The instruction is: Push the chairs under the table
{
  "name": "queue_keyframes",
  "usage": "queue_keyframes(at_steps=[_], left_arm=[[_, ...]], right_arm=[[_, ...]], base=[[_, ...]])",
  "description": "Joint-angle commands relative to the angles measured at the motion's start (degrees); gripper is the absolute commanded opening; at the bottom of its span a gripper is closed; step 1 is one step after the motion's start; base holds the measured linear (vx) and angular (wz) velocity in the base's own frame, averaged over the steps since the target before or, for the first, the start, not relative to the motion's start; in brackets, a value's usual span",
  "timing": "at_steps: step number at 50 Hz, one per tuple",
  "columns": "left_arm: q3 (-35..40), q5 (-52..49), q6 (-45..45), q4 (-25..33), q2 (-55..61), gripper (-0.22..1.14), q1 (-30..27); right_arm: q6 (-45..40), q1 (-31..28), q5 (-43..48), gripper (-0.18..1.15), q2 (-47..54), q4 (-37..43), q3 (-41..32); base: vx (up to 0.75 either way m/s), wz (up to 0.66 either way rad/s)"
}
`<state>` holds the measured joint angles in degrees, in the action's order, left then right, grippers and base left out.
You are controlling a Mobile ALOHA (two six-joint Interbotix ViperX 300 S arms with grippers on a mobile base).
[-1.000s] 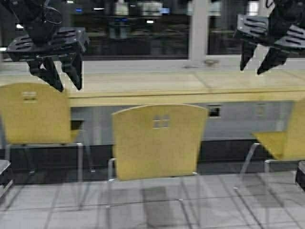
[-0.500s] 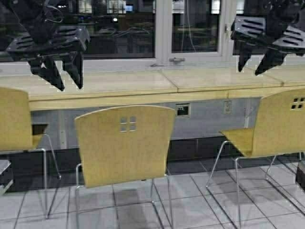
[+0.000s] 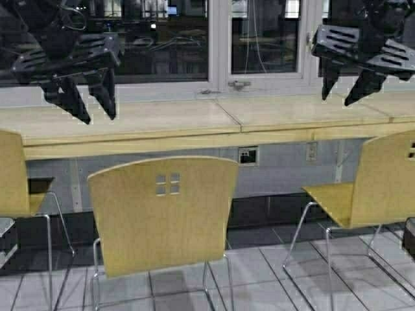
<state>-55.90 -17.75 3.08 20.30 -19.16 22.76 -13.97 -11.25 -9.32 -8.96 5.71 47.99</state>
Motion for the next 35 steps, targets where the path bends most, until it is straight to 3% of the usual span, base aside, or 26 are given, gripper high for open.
queue_keyframes(at_steps=[1,20,35], left_arm=[[-0.79,3.96,-2.72,4.83,0.26,0.81,-0.18],[-1.05,13.27,-9.05,11.16,5.89,0.82,-0.18],[-2.02,23.29,-18.72,23.99,16.96,0.82,0.00]], right_arm=[[-0.09,-0.18,0.44,0.79,-0.88,0.88,-0.79],[-0.44,-0.18,5.80,0.79,0.62,2.64,0.00],[-10.90,-0.97,8.44,0.79,6.68,20.04,-1.05]], base=[[0.30,0.05],[0.29,0.10],[0.25,0.08]])
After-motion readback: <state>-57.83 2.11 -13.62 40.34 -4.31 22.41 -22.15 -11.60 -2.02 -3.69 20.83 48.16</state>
